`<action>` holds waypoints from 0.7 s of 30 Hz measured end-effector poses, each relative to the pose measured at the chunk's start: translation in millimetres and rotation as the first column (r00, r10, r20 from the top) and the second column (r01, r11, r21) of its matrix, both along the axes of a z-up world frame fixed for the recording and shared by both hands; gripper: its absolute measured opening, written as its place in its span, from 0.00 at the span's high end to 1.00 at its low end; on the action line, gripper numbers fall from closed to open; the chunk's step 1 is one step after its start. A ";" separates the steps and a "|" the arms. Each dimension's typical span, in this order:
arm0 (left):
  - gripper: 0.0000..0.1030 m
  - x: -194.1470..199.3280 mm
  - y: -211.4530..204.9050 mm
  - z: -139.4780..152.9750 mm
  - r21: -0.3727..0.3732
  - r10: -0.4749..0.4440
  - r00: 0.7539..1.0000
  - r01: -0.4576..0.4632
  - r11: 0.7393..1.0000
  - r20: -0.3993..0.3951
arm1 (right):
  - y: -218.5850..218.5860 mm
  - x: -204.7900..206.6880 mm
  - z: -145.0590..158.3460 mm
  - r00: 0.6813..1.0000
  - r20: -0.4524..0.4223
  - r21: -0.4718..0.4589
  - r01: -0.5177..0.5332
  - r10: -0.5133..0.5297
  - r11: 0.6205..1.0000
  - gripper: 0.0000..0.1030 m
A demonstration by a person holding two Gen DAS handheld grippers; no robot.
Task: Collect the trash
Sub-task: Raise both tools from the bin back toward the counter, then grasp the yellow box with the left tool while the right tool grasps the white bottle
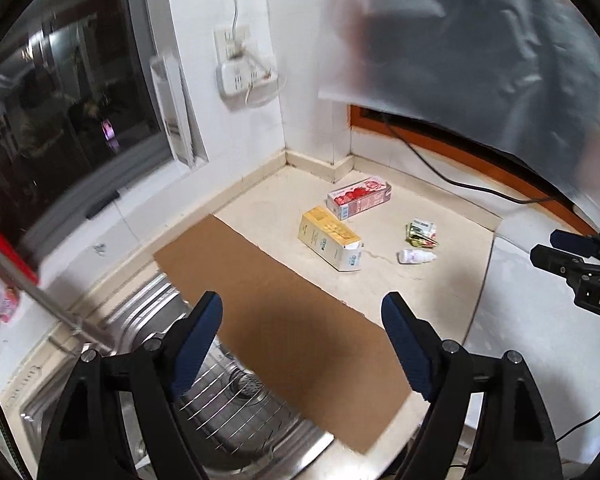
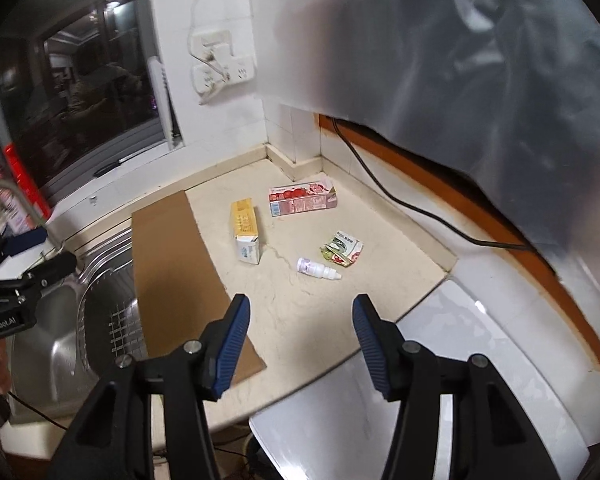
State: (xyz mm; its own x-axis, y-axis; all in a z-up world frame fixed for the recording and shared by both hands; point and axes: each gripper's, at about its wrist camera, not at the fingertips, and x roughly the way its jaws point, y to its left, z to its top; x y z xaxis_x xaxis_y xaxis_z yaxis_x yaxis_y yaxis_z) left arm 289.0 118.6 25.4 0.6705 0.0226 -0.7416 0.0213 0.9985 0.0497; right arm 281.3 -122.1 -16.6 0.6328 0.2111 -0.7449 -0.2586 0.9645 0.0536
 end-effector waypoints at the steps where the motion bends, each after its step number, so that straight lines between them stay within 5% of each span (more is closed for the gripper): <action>1: 0.22 12.6 4.7 -7.7 -0.022 -0.002 1.000 0.002 1.000 -0.012 | 2.6 6.9 -3.6 1.000 -0.005 -0.005 0.007 -0.007 1.000 0.48; 8: 0.22 88.4 17.7 -63.1 -0.143 -0.037 0.993 0.021 0.989 -0.109 | 18.6 67.5 -49.3 0.994 -0.099 -0.017 0.037 -0.039 0.999 0.48; 12: 0.22 134.3 19.3 -89.1 -0.205 -0.076 0.982 0.040 0.978 -0.172 | 32.2 95.1 -71.4 0.995 -0.092 -0.076 -0.034 0.027 0.997 0.48; 21: 0.22 223.0 6.2 -131.9 -0.207 -0.115 0.946 0.053 0.977 -0.304 | 54.1 142.1 -125.0 0.977 -0.162 -0.151 -0.162 0.138 0.975 0.48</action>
